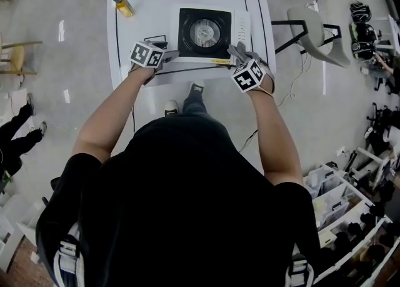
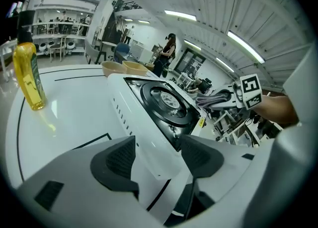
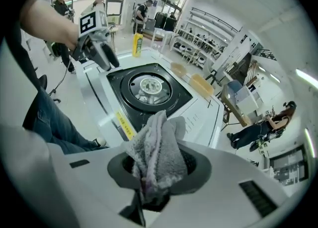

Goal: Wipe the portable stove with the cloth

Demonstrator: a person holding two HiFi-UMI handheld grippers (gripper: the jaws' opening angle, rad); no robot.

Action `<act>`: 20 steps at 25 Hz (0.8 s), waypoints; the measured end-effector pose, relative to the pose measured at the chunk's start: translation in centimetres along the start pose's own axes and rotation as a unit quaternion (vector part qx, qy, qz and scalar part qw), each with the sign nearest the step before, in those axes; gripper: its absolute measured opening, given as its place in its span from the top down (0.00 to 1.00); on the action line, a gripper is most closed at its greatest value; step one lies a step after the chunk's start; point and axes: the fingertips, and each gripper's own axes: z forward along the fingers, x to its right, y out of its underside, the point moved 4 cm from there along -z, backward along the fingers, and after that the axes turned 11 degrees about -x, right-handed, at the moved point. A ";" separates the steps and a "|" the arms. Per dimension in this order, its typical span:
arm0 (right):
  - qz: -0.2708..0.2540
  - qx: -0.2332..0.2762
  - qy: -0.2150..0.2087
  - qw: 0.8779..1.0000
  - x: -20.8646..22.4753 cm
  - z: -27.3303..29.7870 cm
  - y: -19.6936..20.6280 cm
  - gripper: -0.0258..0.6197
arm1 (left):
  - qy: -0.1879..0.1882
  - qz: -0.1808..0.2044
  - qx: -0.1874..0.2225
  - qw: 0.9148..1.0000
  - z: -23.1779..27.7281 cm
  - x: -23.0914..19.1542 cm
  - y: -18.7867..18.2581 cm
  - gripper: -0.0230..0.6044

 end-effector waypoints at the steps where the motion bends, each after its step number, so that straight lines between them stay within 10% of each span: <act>1: 0.000 0.008 0.003 1.000 0.1 -0.1 -0.8 0.79 | 0.003 0.003 0.003 1.000 0.1 0.3 0.3 0.50; 20: 0.007 0.033 -0.114 0.993 -7.6 1.7 -9.1 0.79 | 0.004 0.004 0.007 1.000 1.1 0.1 2.4 0.46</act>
